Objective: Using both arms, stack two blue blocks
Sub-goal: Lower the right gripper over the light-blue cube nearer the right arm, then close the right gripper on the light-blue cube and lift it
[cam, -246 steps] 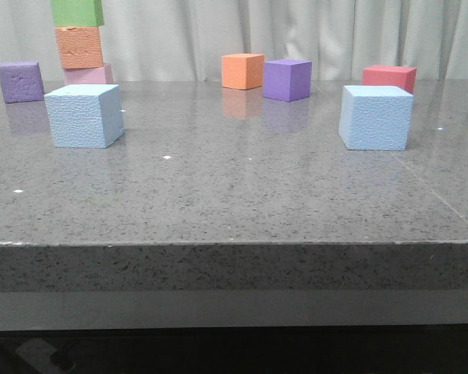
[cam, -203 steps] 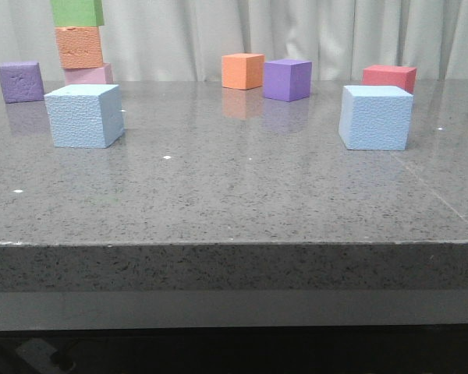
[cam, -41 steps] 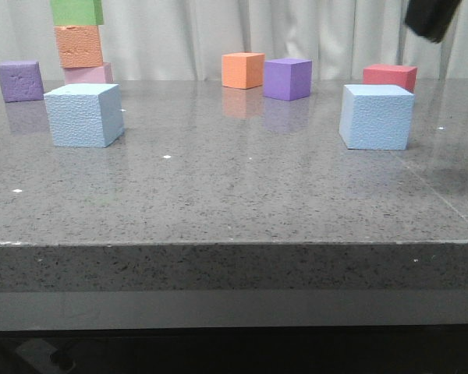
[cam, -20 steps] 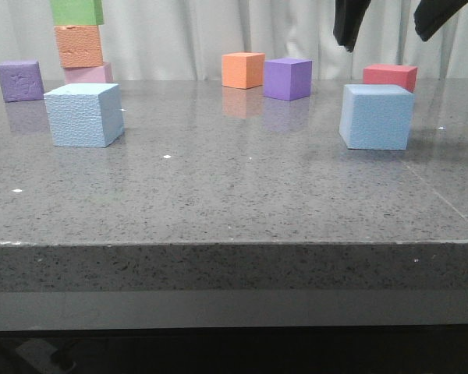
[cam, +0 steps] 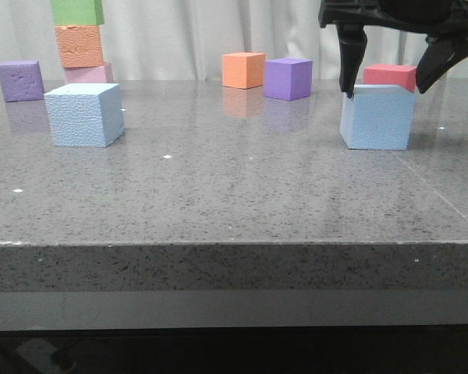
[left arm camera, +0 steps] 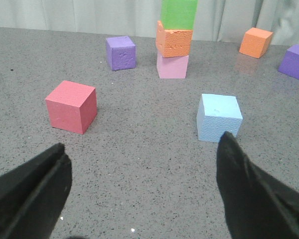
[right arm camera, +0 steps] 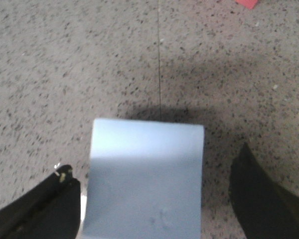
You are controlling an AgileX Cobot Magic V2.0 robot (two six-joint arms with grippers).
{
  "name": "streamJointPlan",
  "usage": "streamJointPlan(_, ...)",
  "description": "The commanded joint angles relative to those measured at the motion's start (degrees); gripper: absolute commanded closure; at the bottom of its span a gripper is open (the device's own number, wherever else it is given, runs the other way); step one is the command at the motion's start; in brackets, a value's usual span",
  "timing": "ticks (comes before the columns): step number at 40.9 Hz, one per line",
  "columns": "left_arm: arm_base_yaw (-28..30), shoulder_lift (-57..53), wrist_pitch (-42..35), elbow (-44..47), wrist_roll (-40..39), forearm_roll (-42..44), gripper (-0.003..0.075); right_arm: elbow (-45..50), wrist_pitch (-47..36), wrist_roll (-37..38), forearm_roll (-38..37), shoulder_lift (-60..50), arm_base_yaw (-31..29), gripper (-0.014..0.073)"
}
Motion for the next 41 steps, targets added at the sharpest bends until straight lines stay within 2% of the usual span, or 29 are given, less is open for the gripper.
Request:
streamJointPlan(1,-0.3,0.9,-4.6,-1.5,-0.2,-0.5,0.0134,-2.2,-4.2,0.5,-0.7,-1.0,-0.7,-0.0019)
streamJointPlan(13,-0.3,0.9,-4.6,-1.5,-0.2,-0.5,0.0134,-2.2,-5.7,0.5,0.5,2.0,-0.7,-0.0017)
streamJointPlan(23,-0.2,0.9,-4.6,-1.5,-0.2,-0.5,0.0134,-2.2,-5.6,0.4,0.4,2.1,-0.7,0.0174)
streamJointPlan(37,-0.2,0.9,-4.6,-1.5,-0.2,-0.5,0.0134,-2.2,-3.5,0.4,-2.3,2.0,-0.7,0.0179)
streamJointPlan(41,-0.2,0.9,-4.6,-1.5,-0.2,-0.5,0.0134,-2.4,-3.4,0.3,-2.1,1.0,1.0,0.0179)
